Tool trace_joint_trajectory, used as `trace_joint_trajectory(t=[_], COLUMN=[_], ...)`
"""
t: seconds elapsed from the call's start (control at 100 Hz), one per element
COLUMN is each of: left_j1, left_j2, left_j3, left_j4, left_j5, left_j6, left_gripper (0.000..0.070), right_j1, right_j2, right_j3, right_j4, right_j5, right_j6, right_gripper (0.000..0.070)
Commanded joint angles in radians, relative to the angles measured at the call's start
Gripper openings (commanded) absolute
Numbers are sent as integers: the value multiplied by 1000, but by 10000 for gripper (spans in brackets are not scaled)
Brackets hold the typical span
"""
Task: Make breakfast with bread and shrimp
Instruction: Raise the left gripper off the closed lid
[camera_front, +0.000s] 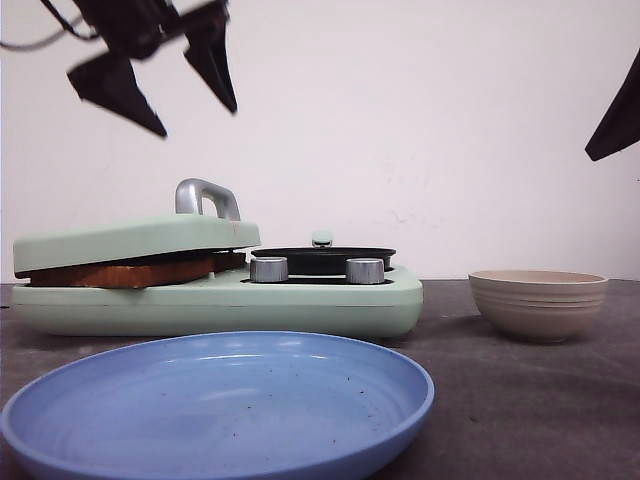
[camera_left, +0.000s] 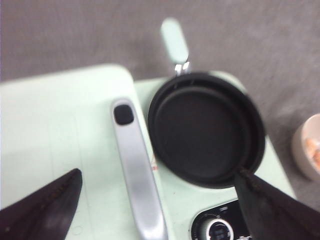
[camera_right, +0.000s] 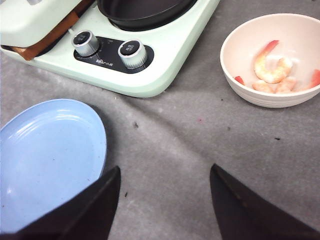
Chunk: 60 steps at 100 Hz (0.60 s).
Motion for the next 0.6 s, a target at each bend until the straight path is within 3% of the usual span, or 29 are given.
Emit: trace_joint_trajectory(t=[0.0,0.38,0.59], left_j1=[4,60,84], left_j2=[-27,-244,-346], left_j3=[22,10,-82], left_j4=[14,29,95], left_j5=[6,4,25], left_j6=[19,68,66], left_gripper=[561,554,555], right_j1=[6,5,-21], right_j2=[3,3,19], right_j3=[4,5,45], right_j4=[6,27,27], right_j5=[-1,0,14], right_j6=[8,18,68], right_gripper=[340,340,340])
